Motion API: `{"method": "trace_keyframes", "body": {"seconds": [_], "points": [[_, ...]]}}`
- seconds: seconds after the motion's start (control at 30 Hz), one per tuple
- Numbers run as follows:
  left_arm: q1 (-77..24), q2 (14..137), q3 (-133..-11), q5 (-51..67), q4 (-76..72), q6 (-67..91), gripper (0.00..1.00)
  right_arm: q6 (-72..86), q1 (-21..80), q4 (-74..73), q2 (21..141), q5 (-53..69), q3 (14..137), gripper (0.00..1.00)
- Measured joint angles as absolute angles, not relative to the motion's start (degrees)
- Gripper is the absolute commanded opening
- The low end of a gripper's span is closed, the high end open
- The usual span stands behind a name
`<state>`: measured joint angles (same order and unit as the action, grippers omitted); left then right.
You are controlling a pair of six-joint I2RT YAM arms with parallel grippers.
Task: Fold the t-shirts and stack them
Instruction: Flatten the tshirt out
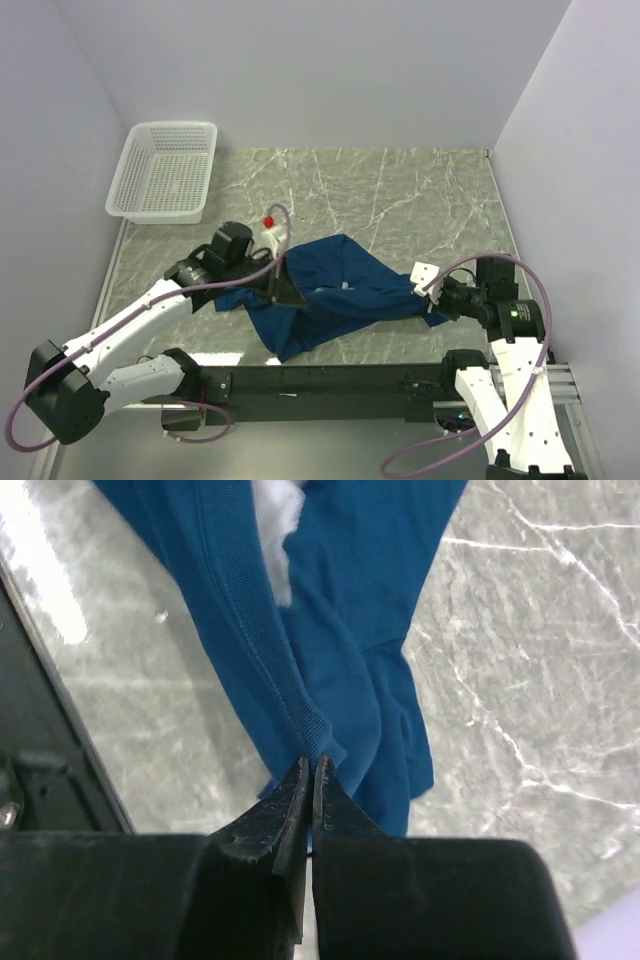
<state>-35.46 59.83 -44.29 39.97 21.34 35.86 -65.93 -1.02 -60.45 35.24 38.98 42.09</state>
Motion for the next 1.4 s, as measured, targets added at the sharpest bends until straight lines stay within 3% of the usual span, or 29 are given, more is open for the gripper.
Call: {"method": "trace_keyframes", "body": {"seconds": [0.07,0.13,0.17,0.2,0.3,0.33,0.43,0.57,0.73,0.83,0.97,1.27,1.4], "points": [[-40.6,60.1,-44.3,41.2,21.2,37.1,0.28,-68.8,-1.0,-63.5,35.2,38.2,43.9,0.00],[-47.0,60.8,-44.3,42.2,21.2,38.2,0.48,-70.7,-1.0,-65.6,35.2,36.3,44.5,0.19],[-50.3,61.4,-44.3,42.2,21.4,38.8,0.49,-71.2,-1.0,-66.3,35.1,35.0,44.4,0.26],[-52.5,61.8,-44.3,42.5,21.8,39.0,0.50,-71.5,-1.0,-66.8,35.0,33.8,44.3,0.41],[-57.2,62.8,-45.9,39.7,26.5,38.2,0.60,-71.1,-1.0,-66.6,33.8,30.7,43.4,0.55],[-57.6,62.8,-47.2,37.6,28.6,37.5,0.69,-70.5,-1.0,-66.2,33.3,30.1,42.9,0.57],[-57.5,62.6,-54.4,26.4,34.3,34.5,0.84,-66.9,-1.0,-62.8,32.4,28.4,41.2,0.62],[-54.0,63.2,-62.3,14.4,34.8,30.6,0.78,-59.4,-1.1,-56.4,34.3,26.7,39.4,0.67],[-46.7,79.1,-70.9,10.2,32.8,26.4,0.66,-46.7,-1.3,-47.9,48.9,25.0,39.7,0.65],[-46.7,91.5,-73.9,9.0,32.0,24.6,0.65,-40.8,-2.0,-44.6,56.3,23.5,39.8,0.65],[-48.4,103.6,-74.5,6.8,34.8,23.1,0.70,-36.1,-4.2,-41.9,57.2,21.6,39.8,0.65],[-53.3,112.3,-85.9,-3.1,38.1,23.0,0.65,-32.2,-9.7,-39.8,61.6,21.4,39.9,0.64],[-54.7,114.2,-87.3,-7.1,39.2,22.7,0.57,-32.1,-10.9,-39.7,61.9,22.3,40.2,0.64]]}}
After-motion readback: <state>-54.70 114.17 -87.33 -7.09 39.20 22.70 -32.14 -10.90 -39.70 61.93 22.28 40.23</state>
